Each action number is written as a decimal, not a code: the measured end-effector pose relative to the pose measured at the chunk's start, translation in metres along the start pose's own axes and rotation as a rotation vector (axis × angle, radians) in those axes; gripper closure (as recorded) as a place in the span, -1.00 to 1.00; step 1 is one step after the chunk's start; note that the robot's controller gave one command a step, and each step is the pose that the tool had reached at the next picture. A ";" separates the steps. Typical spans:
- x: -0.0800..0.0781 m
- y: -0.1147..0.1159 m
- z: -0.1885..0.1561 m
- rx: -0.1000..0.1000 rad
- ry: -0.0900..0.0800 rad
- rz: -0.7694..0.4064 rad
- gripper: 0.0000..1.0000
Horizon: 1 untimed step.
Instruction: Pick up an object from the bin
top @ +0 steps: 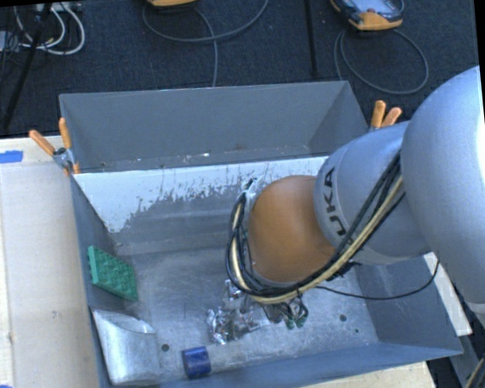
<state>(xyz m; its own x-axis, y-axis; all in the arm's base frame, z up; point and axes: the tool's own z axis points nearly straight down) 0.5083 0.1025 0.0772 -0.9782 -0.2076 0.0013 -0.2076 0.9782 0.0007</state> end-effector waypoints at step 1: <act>0.024 -0.007 -0.134 0.001 -0.007 -0.089 1.00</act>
Offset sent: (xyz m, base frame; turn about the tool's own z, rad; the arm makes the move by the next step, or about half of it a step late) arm -0.0231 -0.0124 0.1305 -0.0898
